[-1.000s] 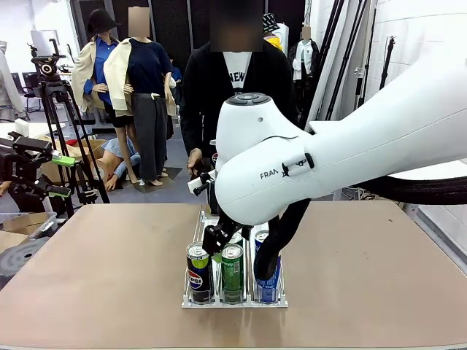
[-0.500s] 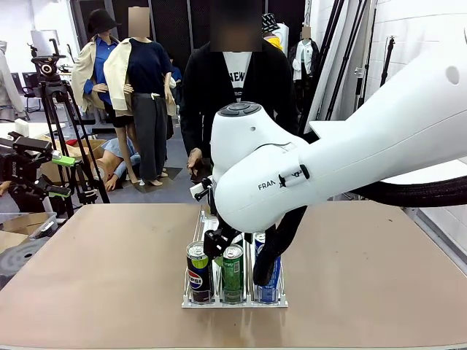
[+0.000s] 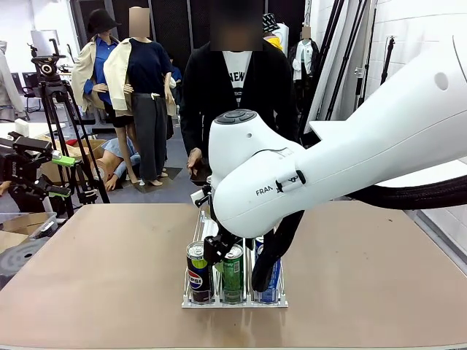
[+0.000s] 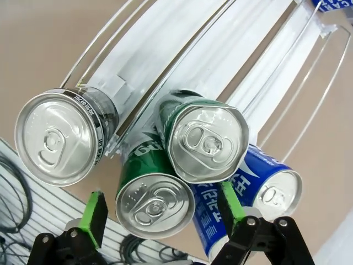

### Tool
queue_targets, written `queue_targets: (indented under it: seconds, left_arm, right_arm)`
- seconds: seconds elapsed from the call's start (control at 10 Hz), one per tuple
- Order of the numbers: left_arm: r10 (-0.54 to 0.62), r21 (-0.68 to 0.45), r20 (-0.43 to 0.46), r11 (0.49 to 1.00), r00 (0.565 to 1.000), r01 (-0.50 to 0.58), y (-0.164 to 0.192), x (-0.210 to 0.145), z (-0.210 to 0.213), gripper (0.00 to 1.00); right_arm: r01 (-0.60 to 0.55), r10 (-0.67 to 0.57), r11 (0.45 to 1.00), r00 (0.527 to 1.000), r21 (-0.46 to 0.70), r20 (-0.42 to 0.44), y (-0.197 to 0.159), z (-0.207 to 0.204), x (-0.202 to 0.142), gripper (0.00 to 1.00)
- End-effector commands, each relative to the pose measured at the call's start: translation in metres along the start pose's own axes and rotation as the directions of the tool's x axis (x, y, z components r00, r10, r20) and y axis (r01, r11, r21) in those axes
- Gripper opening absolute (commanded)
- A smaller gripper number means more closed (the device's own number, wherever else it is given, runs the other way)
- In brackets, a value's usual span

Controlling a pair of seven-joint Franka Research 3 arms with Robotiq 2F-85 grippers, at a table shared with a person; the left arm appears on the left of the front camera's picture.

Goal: Retrieve and hand over the desired beverage to the person.
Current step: Pick up another can of the same type that the person held from the Automatic Can Dispenser.

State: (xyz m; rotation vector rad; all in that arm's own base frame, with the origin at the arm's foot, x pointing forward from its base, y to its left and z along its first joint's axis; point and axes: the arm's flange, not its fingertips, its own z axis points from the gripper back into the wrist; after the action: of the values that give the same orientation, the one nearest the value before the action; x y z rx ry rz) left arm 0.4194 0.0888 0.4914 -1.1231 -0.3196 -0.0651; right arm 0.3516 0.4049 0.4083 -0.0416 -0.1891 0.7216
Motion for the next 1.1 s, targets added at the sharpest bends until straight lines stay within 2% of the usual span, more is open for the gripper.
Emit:
queue_targets:
  seconds: [0.0,0.3,0.7,1.0]
  left_arm:
    - [0.000,-0.002,0.003,1.000,1.000,0.000,-0.0002,-0.0008,0.0013,1.00]
    - [0.000,-0.002,0.003,1.000,1.000,0.000,-0.0002,-0.0008,0.0013,1.00]
    - [0.000,-0.002,0.003,1.000,1.000,0.000,-0.0002,-0.0008,0.0013,1.00]
    - [0.000,-0.002,0.003,1.000,1.000,0.000,-0.0002,-0.0008,0.0013,1.00]
  right_arm:
    - [0.020,-0.021,1.000,0.999,-0.015,-0.025,0.0043,-0.0020,0.0087,1.00]
    - [0.019,-0.019,1.000,0.999,0.002,-0.031,0.0053,-0.0039,0.0107,0.87]
    - [0.024,-0.024,1.000,0.999,0.010,-0.036,0.0044,-0.0040,0.0141,0.48]
    - [0.038,-0.037,0.999,0.998,0.018,-0.042,0.0023,-0.0028,0.0142,0.14]
